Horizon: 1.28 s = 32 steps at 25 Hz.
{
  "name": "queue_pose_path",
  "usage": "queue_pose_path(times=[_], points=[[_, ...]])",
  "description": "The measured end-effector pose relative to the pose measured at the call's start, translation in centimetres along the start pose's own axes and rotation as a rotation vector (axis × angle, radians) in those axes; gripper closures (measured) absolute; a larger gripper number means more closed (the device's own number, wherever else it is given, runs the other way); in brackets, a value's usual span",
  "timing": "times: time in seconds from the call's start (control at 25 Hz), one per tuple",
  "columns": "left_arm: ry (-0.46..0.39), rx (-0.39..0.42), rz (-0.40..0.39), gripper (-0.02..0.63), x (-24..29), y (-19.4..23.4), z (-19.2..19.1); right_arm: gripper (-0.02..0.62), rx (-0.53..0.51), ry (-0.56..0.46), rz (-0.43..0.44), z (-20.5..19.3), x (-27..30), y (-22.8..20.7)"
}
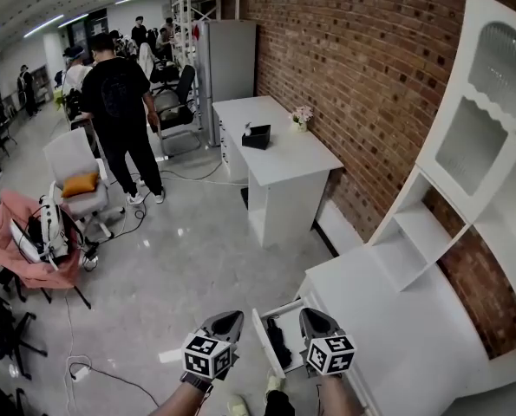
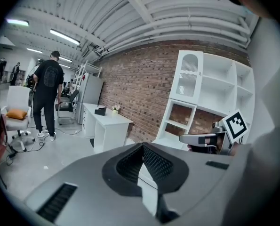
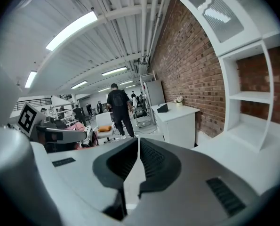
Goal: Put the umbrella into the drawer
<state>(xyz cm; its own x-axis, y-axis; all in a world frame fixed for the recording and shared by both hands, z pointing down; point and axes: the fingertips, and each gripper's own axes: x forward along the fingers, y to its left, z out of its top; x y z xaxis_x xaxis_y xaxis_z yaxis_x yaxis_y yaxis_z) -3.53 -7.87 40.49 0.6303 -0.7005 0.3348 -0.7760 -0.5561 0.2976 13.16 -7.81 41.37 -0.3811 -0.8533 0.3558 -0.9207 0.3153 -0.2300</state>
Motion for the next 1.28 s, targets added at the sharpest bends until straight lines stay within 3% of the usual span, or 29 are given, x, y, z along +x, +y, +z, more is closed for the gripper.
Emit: queue_pose_path(times=[0.6,1.28], points=[[-0.195,0.077,0.047,0.600,-5.9,-0.2,12.2,0.583,-0.089,-0.200,0.051,11.9,-3.2,4.9],[-0.295,0.155,0.069,0.600,-11.1,-1.4,18.3,0.586,-0.132,-0.304,0.031,17.0,-6.9,6.8]])
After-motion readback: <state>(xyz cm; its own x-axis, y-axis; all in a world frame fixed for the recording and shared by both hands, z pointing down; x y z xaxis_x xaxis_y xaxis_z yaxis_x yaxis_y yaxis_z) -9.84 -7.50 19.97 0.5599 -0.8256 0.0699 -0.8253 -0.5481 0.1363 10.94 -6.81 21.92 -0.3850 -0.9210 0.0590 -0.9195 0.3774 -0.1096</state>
